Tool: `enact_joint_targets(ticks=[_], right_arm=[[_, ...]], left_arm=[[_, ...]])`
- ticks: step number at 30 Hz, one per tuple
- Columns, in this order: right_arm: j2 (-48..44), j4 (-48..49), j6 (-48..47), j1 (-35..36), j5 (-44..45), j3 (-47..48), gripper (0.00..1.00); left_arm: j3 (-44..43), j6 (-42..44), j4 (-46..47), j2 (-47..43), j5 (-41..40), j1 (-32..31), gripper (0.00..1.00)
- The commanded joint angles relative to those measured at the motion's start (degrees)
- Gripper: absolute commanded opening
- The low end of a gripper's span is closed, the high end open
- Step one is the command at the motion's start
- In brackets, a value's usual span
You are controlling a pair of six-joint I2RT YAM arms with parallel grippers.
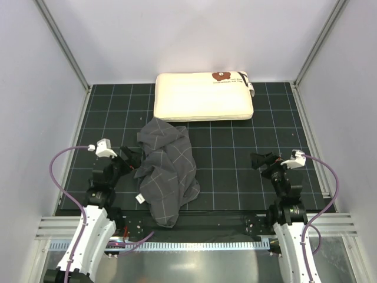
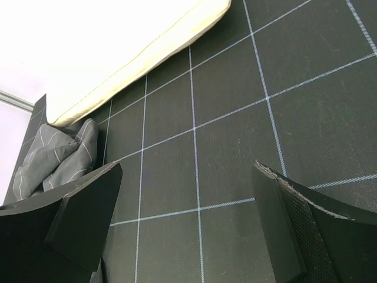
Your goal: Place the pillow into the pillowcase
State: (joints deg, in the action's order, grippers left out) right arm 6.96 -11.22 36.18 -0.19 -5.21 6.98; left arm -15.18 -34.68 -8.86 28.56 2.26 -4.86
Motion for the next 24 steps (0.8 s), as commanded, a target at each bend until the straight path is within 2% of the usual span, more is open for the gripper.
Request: enact_joint_targets(ticks=[1,9,16,18,20,21,23,24], right_arm=[[-0.8,1.1,0.6,0.2,1.4,0.3,1.0],[0.8,1.6,0.3,0.2,0.2,0.5,1.0],[1.1,1.9,-0.2,0.2,-0.9,0.5,1.0],[1.0,2.2,-0.6,0.2,-1.7,0.4,1.0],[1.1,3.2,-1.5,0.2,-3.5,0.1,1.0],[1.6,4.4,-2.1,0.2,-8.9,-0.6,1.0],[3.4,10.8,-2.7,0.2,-15.9,-1.6,1.0],[7.4,16.0,-1.7,1.8,-22.1,-2.1,1.0]], left_arm=[[-0.4,-1.8,5.7,2.0,1.4,-0.1,1.0],[-2.6,-10.2,14.2,14.8,0.9,-0.1,1.0],[-9.3,-16.2,22.7,30.4,-1.7,-2.7,1.0],[-11.7,-17.0,24.6,37.3,-4.2,-3.9,1.0],[-16.0,-17.0,25.3,44.3,-4.5,-5.2,0.95],[-17.5,-17.0,25.6,46.9,-4.2,-5.5,0.93],[-21.1,-16.4,28.0,53.1,-2.7,-6.1,0.79],[-22.3,-16.1,29.1,55.1,-0.5,-6.2,0.62]])
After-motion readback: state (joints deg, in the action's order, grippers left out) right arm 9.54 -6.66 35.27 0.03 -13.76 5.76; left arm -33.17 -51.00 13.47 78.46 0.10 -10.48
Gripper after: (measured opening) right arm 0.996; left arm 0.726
